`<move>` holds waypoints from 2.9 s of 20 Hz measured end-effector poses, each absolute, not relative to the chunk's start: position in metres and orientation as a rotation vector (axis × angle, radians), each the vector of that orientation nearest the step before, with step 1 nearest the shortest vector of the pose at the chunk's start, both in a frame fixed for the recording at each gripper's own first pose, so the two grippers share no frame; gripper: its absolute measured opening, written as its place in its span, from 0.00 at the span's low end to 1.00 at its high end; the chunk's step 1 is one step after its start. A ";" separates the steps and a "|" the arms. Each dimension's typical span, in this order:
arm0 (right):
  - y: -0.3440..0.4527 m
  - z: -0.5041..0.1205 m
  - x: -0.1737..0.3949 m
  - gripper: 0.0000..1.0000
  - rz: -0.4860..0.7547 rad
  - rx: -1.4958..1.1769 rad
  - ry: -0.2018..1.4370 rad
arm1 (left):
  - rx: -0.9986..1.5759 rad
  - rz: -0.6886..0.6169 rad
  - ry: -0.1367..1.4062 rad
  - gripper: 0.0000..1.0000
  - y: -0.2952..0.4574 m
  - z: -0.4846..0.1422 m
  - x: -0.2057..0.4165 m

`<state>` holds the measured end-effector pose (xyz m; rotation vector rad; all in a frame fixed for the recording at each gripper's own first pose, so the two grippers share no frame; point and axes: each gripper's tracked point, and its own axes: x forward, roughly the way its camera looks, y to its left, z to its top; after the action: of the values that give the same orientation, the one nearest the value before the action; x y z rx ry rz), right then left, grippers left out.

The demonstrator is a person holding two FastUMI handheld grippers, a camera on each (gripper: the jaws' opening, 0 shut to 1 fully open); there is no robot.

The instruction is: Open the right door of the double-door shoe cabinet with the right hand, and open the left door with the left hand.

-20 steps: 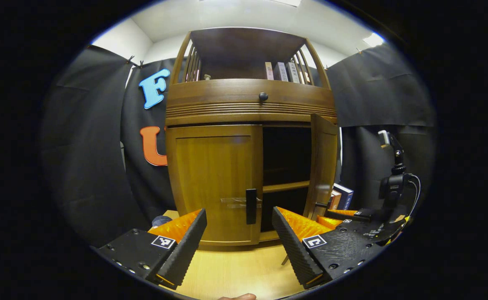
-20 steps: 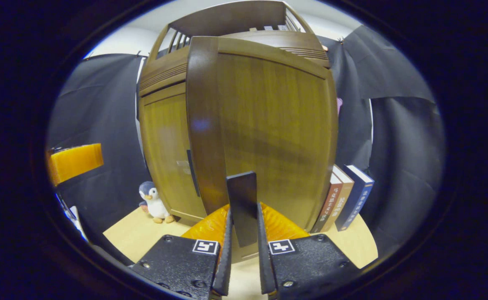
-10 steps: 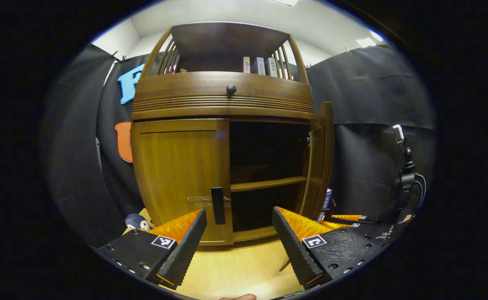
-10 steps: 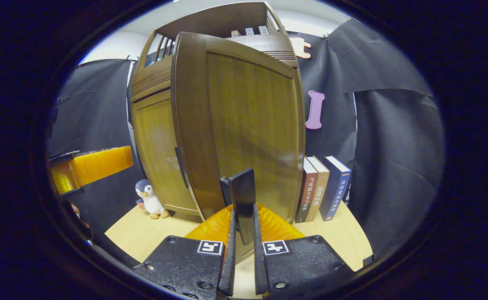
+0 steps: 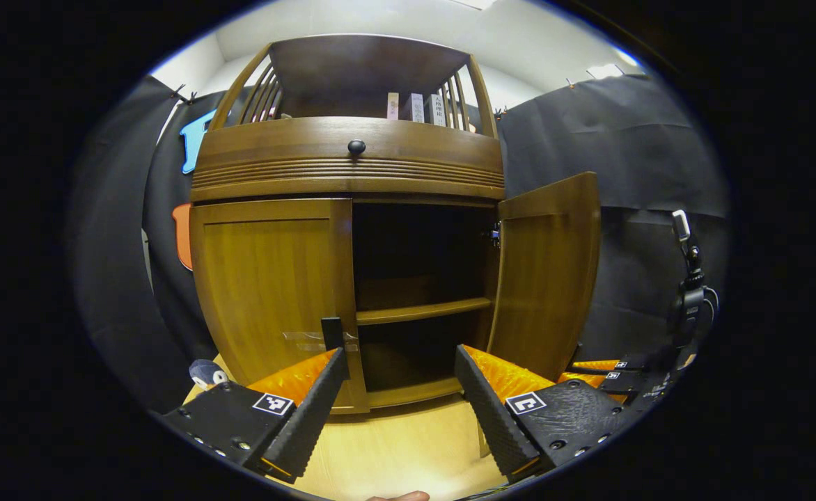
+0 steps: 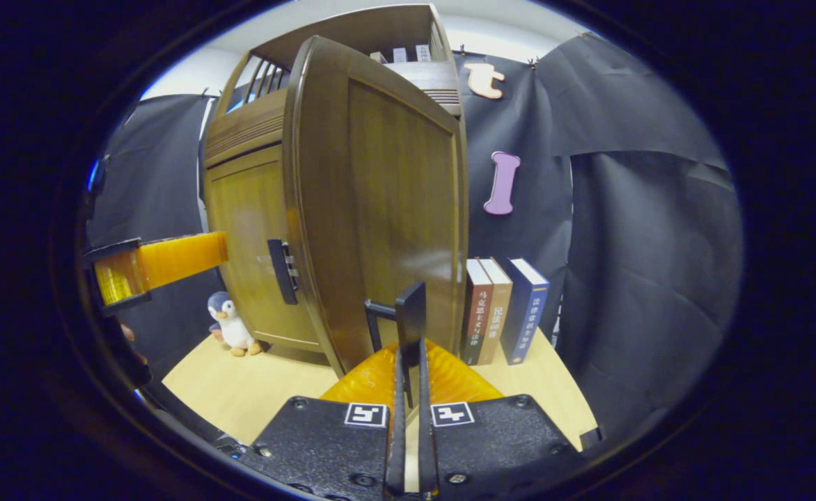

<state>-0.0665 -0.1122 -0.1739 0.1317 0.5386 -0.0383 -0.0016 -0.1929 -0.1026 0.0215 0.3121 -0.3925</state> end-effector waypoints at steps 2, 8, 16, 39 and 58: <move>-0.123 -0.173 -0.069 0.10 -0.067 0.112 0.541 | 0.027 -0.378 0.299 1.00 -0.190 -0.101 0.000; -0.173 -0.159 -0.065 0.08 -0.178 0.069 0.497 | 0.001 -0.351 0.312 0.95 -0.185 -0.106 0.002; -0.191 -0.163 -0.078 0.04 -0.207 0.065 0.489 | -0.001 -0.378 0.325 0.94 -0.195 -0.111 0.004; -0.250 -0.111 -0.107 0.11 -0.464 0.090 0.282 | 0.039 -0.249 0.319 0.94 -0.150 -0.188 0.086; -0.208 -0.110 -0.117 0.57 -0.375 0.047 0.312 | 0.042 -0.194 0.406 0.70 -0.136 -0.241 0.164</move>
<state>-0.1168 -0.2079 -0.1104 0.0473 0.3115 -0.3747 0.1641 -0.1362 -0.2406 0.0422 0.4065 -0.1941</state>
